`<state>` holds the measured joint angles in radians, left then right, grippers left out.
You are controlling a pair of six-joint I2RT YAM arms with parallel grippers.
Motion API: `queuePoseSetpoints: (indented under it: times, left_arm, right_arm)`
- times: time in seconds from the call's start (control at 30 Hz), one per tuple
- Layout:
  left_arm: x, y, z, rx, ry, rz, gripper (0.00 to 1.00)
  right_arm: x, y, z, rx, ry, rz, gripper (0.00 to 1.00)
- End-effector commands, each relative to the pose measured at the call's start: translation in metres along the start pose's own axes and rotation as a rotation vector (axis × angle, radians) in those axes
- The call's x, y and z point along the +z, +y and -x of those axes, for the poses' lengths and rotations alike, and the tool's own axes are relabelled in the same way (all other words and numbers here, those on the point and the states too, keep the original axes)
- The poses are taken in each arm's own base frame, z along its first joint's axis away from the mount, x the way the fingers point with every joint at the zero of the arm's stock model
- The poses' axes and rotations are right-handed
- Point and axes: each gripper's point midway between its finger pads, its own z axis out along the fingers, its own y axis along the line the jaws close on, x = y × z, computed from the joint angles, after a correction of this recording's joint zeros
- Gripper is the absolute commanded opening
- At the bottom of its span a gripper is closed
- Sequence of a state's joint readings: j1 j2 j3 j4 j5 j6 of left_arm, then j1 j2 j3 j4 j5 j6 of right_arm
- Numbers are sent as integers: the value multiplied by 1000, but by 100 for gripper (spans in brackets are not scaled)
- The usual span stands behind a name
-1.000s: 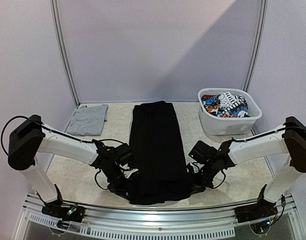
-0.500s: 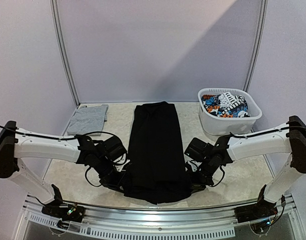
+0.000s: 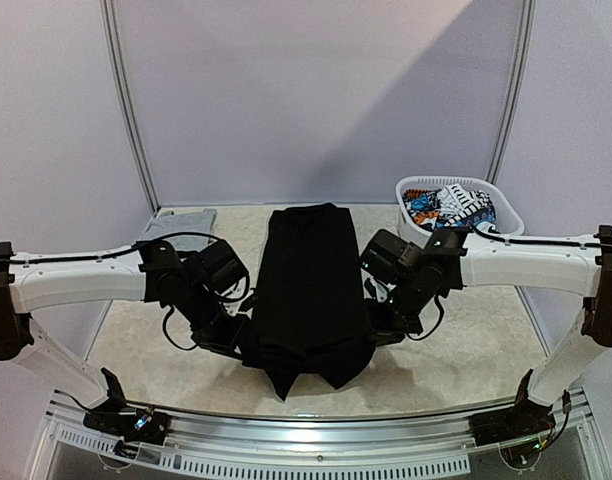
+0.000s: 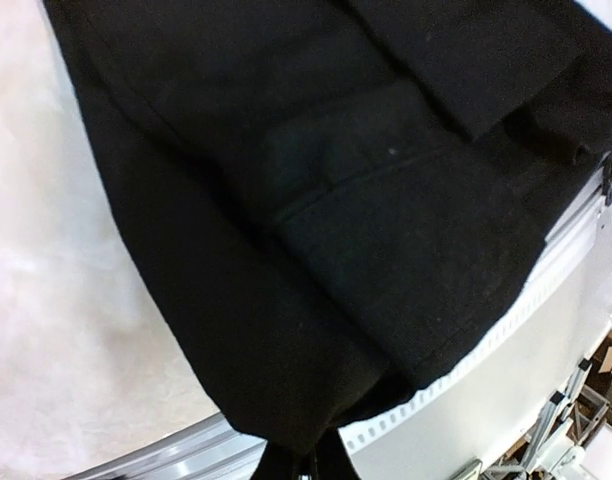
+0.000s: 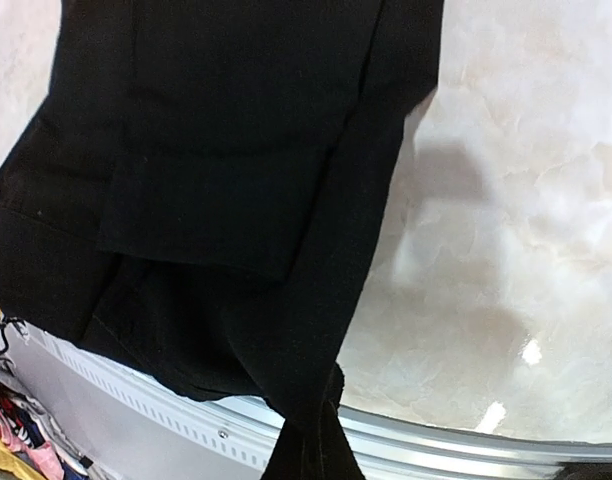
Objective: Fold and stack the mixed laundry pile
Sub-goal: Pick up the rectangle-folded shirt from the center of the board, then fold the rectangle-folded shirt at the center of the board.
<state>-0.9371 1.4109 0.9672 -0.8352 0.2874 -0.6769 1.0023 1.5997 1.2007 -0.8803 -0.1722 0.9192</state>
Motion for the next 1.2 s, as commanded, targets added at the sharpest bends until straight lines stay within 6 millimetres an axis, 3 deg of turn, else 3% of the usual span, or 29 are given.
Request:
queuePoseSetpoints:
  times: [0.0, 0.43, 0.63, 0.9, 1.17]
  left_arm:
    - [-20, 9, 19, -13, -34, 34, 0]
    - [-59, 9, 93, -66, -157, -31, 0]
    - [-75, 15, 138, -76, -201, -27, 0]
    - [-76, 26, 193, -75, -220, -33, 0]
    - [-72, 49, 236, -101, -230, 14, 0]
  right_arm:
    - [-10, -5, 15, -3, -50, -102, 0]
    - [-44, 11, 89, 26, -181, -93, 0]
    - [-46, 7, 128, 26, -229, -111, 0]
    - [-52, 4, 181, 37, -284, -97, 0]
    - [-36, 3, 229, 48, -289, -50, 0]
